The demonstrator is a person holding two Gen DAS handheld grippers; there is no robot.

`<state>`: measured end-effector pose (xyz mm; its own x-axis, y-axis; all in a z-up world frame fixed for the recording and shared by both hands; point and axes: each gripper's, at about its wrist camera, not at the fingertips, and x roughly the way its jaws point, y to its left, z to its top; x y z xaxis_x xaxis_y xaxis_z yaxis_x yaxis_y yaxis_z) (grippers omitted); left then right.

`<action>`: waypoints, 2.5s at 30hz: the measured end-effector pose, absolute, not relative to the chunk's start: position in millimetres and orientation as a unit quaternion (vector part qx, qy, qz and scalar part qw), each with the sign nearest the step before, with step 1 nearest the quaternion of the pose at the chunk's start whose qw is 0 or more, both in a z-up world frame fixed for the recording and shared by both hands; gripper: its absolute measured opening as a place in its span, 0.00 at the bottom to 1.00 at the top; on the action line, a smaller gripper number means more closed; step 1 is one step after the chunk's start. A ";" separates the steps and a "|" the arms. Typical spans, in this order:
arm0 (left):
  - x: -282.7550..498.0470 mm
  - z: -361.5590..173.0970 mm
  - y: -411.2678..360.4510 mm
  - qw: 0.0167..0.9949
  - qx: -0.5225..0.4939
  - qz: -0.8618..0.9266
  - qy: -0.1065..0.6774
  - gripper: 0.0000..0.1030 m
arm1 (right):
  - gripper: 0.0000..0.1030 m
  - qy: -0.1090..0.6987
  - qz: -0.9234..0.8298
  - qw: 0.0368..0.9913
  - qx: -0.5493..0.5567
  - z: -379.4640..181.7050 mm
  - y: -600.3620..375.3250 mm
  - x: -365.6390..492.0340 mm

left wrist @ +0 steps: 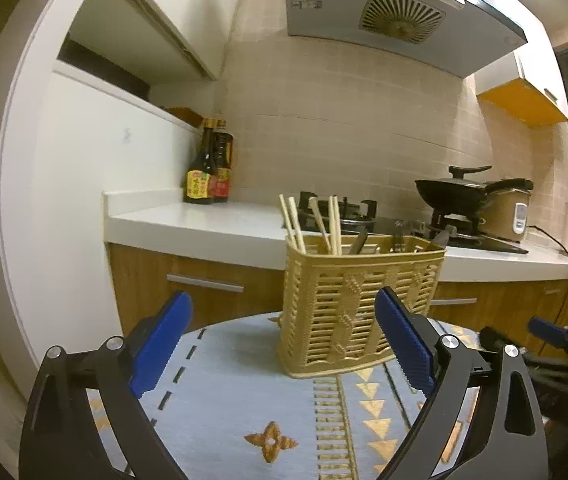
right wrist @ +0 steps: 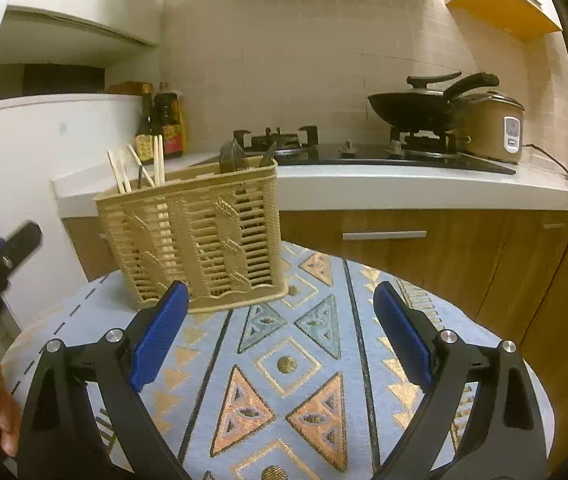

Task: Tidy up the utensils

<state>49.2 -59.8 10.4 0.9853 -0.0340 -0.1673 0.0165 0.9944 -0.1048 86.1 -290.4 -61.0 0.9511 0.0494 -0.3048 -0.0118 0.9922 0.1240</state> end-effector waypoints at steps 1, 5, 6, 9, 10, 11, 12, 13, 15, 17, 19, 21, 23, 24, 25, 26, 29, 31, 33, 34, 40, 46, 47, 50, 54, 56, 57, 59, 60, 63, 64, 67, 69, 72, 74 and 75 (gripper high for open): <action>50.4 7.9 -59.1 0.995 -0.054 -0.013 0.088 0.88 | 0.87 0.155 0.013 0.986 0.062 -61.9 -290.7 85.1; 48.4 2.8 -62.1 0.995 -0.035 -0.007 0.092 0.88 | 0.87 0.158 0.018 0.985 0.059 -63.4 -288.5 84.1; 47.7 2.2 -63.2 0.995 -0.028 -0.005 0.093 0.88 | 0.87 0.156 0.019 0.986 0.057 -63.1 -287.1 82.9; 44.9 2.1 -65.7 0.995 -0.024 -0.010 0.093 0.88 | 0.87 0.158 0.023 0.986 0.047 -63.4 -282.6 82.0; 44.1 2.3 -65.8 0.996 -0.023 -0.007 0.091 0.88 | 0.87 0.157 0.023 0.986 0.043 -63.5 -281.5 81.9; 44.0 2.3 -65.8 0.996 -0.023 -0.005 0.091 0.88 | 0.87 0.157 0.022 0.987 0.042 -63.5 -280.9 81.7; 44.7 1.9 -66.0 0.995 -0.022 -0.005 0.092 0.89 | 0.87 0.157 0.022 0.986 0.042 -63.7 -280.9 81.8; 45.6 1.7 -65.9 0.995 -0.021 -0.005 0.096 0.90 | 0.87 0.158 0.021 0.986 0.044 -63.7 -281.4 82.3; 46.8 1.3 -66.7 0.995 -0.020 -0.007 0.099 0.90 | 0.87 0.161 0.019 0.986 0.050 -64.0 -283.7 82.7; 47.2 1.1 -67.7 0.994 -0.019 -0.015 0.102 0.90 | 0.87 0.164 0.017 0.985 0.054 -64.6 -285.8 83.6; 48.0 0.0 -70.5 0.994 -0.013 -0.026 0.109 0.90 | 0.87 0.170 0.016 0.984 0.058 -65.5 -286.9 85.5; 48.5 -0.8 -73.5 0.994 -0.005 -0.025 0.111 0.90 | 0.87 0.172 0.016 0.983 0.057 -65.9 -286.6 85.9; 48.0 -1.2 -75.1 0.994 -0.001 -0.022 0.110 0.92 | 0.87 0.171 0.016 0.984 0.053 -65.6 -285.1 85.8; 48.0 -1.4 -76.1 0.994 0.001 -0.020 0.110 0.93 | 0.87 0.171 0.016 0.984 0.050 -65.8 -284.0 85.7; 48.0 -1.6 -75.8 0.994 0.001 -0.016 0.110 0.93 | 0.87 0.172 0.015 0.984 0.048 -65.7 -283.0 85.8; 48.7 -2.1 -75.5 0.994 0.000 -0.014 0.112 0.93 | 0.87 0.172 0.012 0.984 0.045 -65.9 -281.6 86.1; 51.1 -2.8 -73.9 0.993 -0.005 -0.012 0.117 0.93 | 0.87 0.173 0.010 0.984 0.040 -65.8 -280.0 86.5; 51.1 -2.8 -73.5 0.993 -0.006 -0.012 0.117 0.93 | 0.87 0.173 0.009 0.984 0.039 -65.5 -279.7 86.7; 51.1 -2.7 -74.1 0.993 -0.005 -0.010 0.117 0.93 | 0.88 0.175 0.008 0.984 0.040 -65.5 -280.1 87.3; 51.3 -2.9 -74.4 0.993 -0.004 -0.009 0.117 0.93 | 0.88 0.175 0.008 0.984 0.040 -65.5 -280.5 87.0; 52.4 -3.4 -72.9 0.993 -0.007 -0.008 0.121 0.93 | 0.91 0.179 0.007 0.983 0.041 -65.7 -281.3 89.1; 52.1 -3.8 -73.6 0.992 -0.005 -0.009 0.122 0.93 | 0.92 0.182 0.008 0.982 0.044 -66.6 -282.1 90.4; 52.5 -3.8 -73.4 0.992 -0.006 -0.009 0.123 0.93 | 0.92 0.183 0.009 0.982 0.044 -66.7 -281.8 90.6; 53.7 -3.7 -73.3 0.992 -0.007 -0.008 0.125 0.93 | 0.92 0.183 0.009 0.982 0.042 -66.7 -280.8 90.6; 54.6 -4.2 -73.1 0.992 -0.009 -0.007 0.128 0.93 | 0.92 0.183 0.010 0.982 0.041 -67.0 -280.6 90.6; 54.9 -4.5 -73.1 0.992 -0.008 -0.007 0.128 0.93 | 0.92 0.184 0.009 0.982 0.041 -67.1 -280.4 90.6; 54.9 -4.6 -73.3 0.992 -0.008 -0.007 0.129 0.93 | 0.92 0.185 0.010 0.982 0.042 -67.3 -280.7 90.8; 55.3 -4.5 -73.3 0.992 -0.007 -0.007 0.129 0.93 | 0.92 0.186 0.010 0.982 0.043 -67.0 -280.6 91.1; 55.5 -4.4 -73.2 0.992 -0.007 -0.007 0.129 0.93 | 0.92 0.186 0.010 0.982 0.043 -66.9 -280.3 91.1; 56.1 -5.0 -74.3 0.992 -0.005 -0.007 0.130 0.93 | 0.92 0.186 0.010 0.982 0.038 -66.3 -278.3 91.0; 56.1 -5.4 -73.8 0.992 -0.005 -0.007 0.130 0.93 | 0.92 0.185 0.010 0.982 0.036 -66.2 -277.8 90.7; 56.2 -5.3 -74.1 0.992 -0.005 -0.007 0.129 0.93 | 0.92 0.184 0.010 0.982 0.033 -66.0 -276.3 90.2; 56.3 -5.3 -73.9 0.992 -0.005 -0.007 0.129 0.93 | 0.92 0.184 0.010 0.982 0.034 -66.2 -276.8 89.9; 56.1 -5.2 -73.2 0.992 -0.006 -0.006 0.129 0.93 | 0.92 0.184 0.009 0.982 0.037 -66.3 -278.1 90.0; 56.1 -5.4 -73.0 0.992 -0.007 -0.005 0.129 0.93 | 0.92 0.184 0.009 0.982 0.038 -66.3 -278.5 89.7; 56.2 -5.4 -72.7 0.992 -0.007 -0.005 0.130 0.93 | 0.92 0.185 0.009 0.982 0.037 -66.4 -278.5 89.9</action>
<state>56.2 -72.7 -5.4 0.9663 -0.0126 -0.2569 0.0089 0.9998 -0.0153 89.9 -278.5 -66.4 0.9318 0.0305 -0.3618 -0.0031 0.9971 0.0763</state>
